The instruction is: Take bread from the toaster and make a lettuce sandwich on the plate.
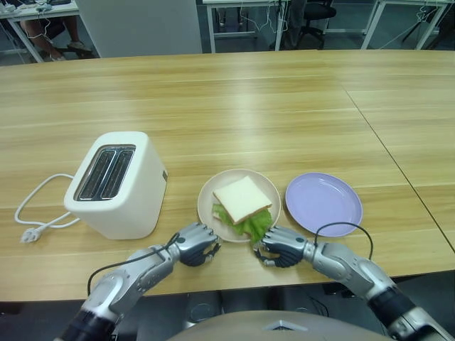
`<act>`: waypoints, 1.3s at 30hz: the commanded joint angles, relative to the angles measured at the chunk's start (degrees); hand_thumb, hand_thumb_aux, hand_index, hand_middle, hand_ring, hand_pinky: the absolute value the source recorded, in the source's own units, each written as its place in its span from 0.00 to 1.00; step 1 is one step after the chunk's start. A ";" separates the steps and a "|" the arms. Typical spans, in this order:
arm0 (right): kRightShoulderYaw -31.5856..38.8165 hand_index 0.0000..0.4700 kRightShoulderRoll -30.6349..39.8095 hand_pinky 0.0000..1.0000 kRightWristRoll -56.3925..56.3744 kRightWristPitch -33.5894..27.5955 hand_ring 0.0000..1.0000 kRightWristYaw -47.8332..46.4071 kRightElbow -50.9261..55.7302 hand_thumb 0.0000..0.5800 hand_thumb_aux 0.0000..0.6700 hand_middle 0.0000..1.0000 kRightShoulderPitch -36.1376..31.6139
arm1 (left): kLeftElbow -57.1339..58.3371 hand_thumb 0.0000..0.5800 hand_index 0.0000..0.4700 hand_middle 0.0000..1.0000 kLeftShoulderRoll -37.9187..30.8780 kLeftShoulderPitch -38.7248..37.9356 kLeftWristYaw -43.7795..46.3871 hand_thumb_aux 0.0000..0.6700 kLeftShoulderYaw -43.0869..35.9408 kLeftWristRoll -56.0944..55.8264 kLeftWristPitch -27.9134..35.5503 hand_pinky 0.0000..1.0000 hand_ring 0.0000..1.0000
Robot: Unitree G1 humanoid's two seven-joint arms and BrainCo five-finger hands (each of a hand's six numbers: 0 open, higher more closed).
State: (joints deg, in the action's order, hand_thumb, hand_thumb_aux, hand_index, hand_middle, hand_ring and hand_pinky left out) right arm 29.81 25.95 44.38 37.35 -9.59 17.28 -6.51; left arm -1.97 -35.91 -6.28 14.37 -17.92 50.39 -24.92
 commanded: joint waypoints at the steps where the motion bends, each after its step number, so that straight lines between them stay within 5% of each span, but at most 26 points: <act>1: 1.41 0.98 -3.89 1.00 2.59 -2.67 1.00 3.85 9.28 1.00 1.00 1.00 -7.76 | 11.35 1.00 0.98 1.00 1.67 8.59 -2.90 1.00 -2.26 1.89 1.26 1.00 1.00; 10: 4.47 0.98 -13.65 1.00 5.87 -9.87 1.00 16.04 39.90 1.00 1.00 1.00 -29.76 | 37.64 1.00 0.98 1.00 6.82 30.66 -10.47 1.00 -7.75 3.77 3.08 1.00 1.00; 16: 5.08 0.98 -13.28 1.00 4.66 -7.43 1.00 18.59 43.85 1.00 1.00 1.00 -33.49 | 35.08 1.00 0.98 1.00 5.82 31.84 -10.88 1.00 -8.58 2.14 2.58 1.00 1.00; 24: -2.17 0.98 -2.04 1.00 -7.25 -0.20 1.00 10.99 17.83 1.00 1.00 1.00 -22.28 | 6.23 1.00 0.98 1.00 -0.67 15.07 -7.46 1.00 -1.33 -3.56 6.27 1.00 1.00; 28: -10.65 0.98 3.05 1.00 -31.64 -1.79 1.00 1.43 -4.96 1.00 1.00 1.00 -8.88 | -12.04 1.00 0.98 1.00 2.16 1.89 -10.74 1.00 8.65 -15.47 6.01 1.00 1.00; 29: -12.81 0.27 3.70 1.00 -39.72 -3.63 1.00 -0.56 -10.84 0.48 0.28 1.00 -5.25 | -16.10 0.00 0.00 0.90 4.16 -1.00 -11.40 0.00 10.98 -20.21 6.01 0.90 0.90; 30: -14.79 0.00 4.16 0.85 -47.08 -5.38 0.85 -2.26 -15.96 0.00 0.00 0.85 -2.03 | -19.59 0.00 0.00 0.77 5.95 -3.54 -11.77 0.00 12.80 -24.36 5.72 0.77 0.77; 31: -17.02 0.00 4.47 0.57 -54.80 -7.60 0.57 -3.74 -21.18 0.00 0.00 0.57 1.30 | -23.21 0.00 0.00 0.56 8.12 -6.10 -12.00 0.00 14.24 -29.03 5.36 0.56 0.56; 33: -20.65 0.00 4.62 0.01 -65.60 -11.04 0.01 -5.70 -28.28 0.00 0.00 0.01 6.26 | -28.54 0.00 0.00 0.36 12.04 -9.64 -11.27 0.00 15.00 -38.94 5.78 0.36 0.36; 35: -23.81 0.00 3.97 0.00 -72.69 -13.81 0.00 -6.64 -32.55 0.00 0.00 0.00 9.87 | -31.92 0.00 0.00 0.34 14.73 -11.85 -10.17 0.00 14.63 -47.13 5.96 0.34 0.34; 39: -28.90 0.00 0.34 0.00 -78.00 -14.67 0.00 -8.20 -34.10 0.00 0.00 0.00 14.50 | -33.27 0.00 0.00 0.12 18.60 -13.71 -7.87 0.00 14.26 -57.52 6.01 0.12 0.12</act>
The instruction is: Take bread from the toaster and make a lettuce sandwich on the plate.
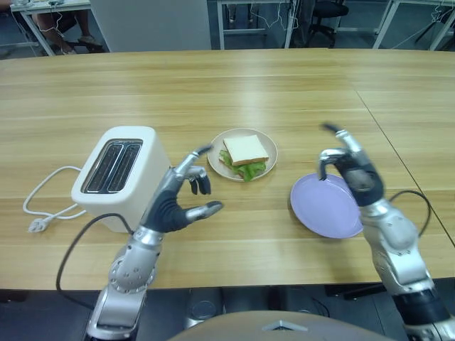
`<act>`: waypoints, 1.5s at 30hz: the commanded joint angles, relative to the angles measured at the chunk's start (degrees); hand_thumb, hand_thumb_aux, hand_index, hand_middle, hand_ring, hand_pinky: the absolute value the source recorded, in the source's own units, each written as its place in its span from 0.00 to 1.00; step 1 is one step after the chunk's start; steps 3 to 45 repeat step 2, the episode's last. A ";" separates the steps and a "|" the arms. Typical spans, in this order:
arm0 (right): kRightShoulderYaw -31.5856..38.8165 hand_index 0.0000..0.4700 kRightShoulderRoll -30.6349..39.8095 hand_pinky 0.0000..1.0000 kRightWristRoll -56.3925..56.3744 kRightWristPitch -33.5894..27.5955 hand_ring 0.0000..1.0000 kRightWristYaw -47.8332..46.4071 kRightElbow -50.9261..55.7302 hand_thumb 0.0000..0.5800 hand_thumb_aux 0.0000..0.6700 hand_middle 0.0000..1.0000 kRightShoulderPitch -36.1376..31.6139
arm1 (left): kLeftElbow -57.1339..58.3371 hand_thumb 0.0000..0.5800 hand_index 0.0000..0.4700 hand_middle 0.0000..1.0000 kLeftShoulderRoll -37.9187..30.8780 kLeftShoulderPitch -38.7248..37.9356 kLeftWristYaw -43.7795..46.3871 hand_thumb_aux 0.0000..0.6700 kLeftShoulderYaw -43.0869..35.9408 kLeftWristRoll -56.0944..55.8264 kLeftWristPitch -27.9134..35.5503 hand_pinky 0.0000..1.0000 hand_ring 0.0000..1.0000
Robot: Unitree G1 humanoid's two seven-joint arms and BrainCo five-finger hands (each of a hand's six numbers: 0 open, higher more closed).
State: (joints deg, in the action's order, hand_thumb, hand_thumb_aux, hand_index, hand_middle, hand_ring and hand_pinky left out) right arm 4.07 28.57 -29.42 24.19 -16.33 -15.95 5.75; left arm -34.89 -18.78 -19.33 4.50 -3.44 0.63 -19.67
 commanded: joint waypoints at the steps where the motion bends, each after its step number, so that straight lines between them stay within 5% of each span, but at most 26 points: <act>1: -3.77 0.00 -3.27 0.00 -4.29 -1.33 0.00 -2.06 -0.52 0.00 0.00 0.00 2.67 | -0.26 0.00 0.00 0.08 2.08 -0.57 2.46 0.00 0.01 -9.39 0.80 0.08 0.08; 45: -4.28 0.00 -4.35 0.00 -4.22 -1.08 0.00 -2.67 -0.05 0.00 0.00 0.00 2.99 | -0.19 0.00 0.00 0.05 2.60 -0.36 2.79 0.00 0.30 -10.59 0.90 0.05 0.05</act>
